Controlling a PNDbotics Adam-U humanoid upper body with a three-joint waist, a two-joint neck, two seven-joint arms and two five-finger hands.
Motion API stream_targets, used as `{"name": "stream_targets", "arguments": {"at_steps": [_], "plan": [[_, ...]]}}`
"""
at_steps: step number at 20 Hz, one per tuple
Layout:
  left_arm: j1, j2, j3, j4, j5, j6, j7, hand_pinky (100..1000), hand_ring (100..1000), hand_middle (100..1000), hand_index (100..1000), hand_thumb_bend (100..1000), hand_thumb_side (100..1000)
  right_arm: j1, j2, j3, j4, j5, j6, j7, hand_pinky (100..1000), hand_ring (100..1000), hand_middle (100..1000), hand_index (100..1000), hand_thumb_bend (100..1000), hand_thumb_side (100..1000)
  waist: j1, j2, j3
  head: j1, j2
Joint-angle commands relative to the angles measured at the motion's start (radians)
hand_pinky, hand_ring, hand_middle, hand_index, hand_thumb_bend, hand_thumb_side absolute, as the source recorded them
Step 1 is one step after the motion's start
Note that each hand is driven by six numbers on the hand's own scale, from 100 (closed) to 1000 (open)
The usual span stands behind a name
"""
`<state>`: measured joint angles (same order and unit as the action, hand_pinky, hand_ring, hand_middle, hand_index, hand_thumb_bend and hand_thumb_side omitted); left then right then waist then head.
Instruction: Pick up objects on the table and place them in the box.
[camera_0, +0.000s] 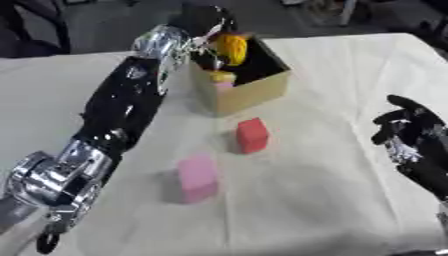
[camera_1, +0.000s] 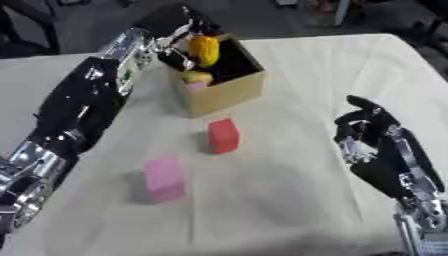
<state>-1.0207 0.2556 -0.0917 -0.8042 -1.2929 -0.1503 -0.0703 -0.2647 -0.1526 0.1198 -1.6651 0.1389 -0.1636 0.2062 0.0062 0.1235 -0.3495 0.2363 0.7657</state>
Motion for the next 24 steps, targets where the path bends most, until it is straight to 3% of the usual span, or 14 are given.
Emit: {"name": "stream_targets", "arguments": {"at_steps": [1,3,4,5,7,11,14,15,20,24], "plan": [[-0.019,0.015,0.023,-0.005,-0.023,0.02,0.038,797,776,807,911,697,524,-0.015,-0.002,0.0,-0.012,-0.005,-0.003,0.004,547,533,611,898,100,427,-0.01,0.001,-0.001,-0.001,0.004],[-0.02,0.031,0.028,-0.022,-0.008,0.022,0.051,792,767,799,909,677,528,-0.014,-0.003,-0.003,-0.012,-0.005,-0.003,0.002,547,533,612,898,100,427,-0.01,0.001,0.003,-0.005,0.004],[-0.02,0.043,0.028,-0.04,0.009,0.018,0.053,774,742,773,898,641,479,-0.014,-0.003,-0.004,-0.012,-0.004,-0.003,0.001,547,533,612,898,100,428,-0.01,0.001,0.006,-0.007,0.004],[-0.019,0.06,0.024,-0.066,0.035,0.008,0.048,747,689,706,850,563,373,-0.014,-0.005,-0.006,-0.013,-0.003,-0.003,0.0,547,533,611,896,100,429,-0.009,0.0,0.01,-0.012,0.004],[-0.01,0.114,0.004,-0.14,0.123,-0.038,0.004,721,639,645,811,511,316,-0.013,-0.009,-0.012,-0.013,-0.001,-0.002,-0.004,547,533,611,896,100,429,-0.006,-0.002,0.022,-0.021,0.004],[0.039,0.27,-0.061,-0.321,0.323,-0.163,-0.222,736,661,681,823,563,403,-0.009,-0.018,-0.021,-0.013,0.004,-0.002,-0.013,548,533,612,896,100,431,0.0,-0.009,0.042,-0.042,0.004],[0.102,0.389,-0.11,-0.449,0.487,-0.215,-0.396,749,683,717,846,606,466,-0.005,-0.022,-0.025,-0.013,0.008,-0.001,-0.017,548,533,612,896,100,431,0.006,-0.014,0.054,-0.051,0.004],[0.125,0.426,-0.134,-0.5,0.537,-0.23,-0.452,784,730,771,882,674,493,-0.005,-0.024,-0.026,-0.013,0.009,-0.001,-0.018,548,533,612,896,100,431,0.008,-0.014,0.056,-0.053,0.004],[0.221,0.584,-0.268,-0.73,0.724,-0.303,-0.692,814,772,817,911,735,440,-0.003,-0.033,-0.026,-0.011,0.012,-0.002,-0.018,548,533,612,896,100,430,0.019,-0.018,0.062,-0.058,0.004],[0.256,0.616,-0.353,-0.789,0.791,-0.328,-0.761,823,789,841,918,759,398,0.001,-0.035,-0.024,-0.01,0.013,-0.003,-0.015,549,533,612,896,100,431,0.024,-0.025,0.064,-0.06,0.004]]}}
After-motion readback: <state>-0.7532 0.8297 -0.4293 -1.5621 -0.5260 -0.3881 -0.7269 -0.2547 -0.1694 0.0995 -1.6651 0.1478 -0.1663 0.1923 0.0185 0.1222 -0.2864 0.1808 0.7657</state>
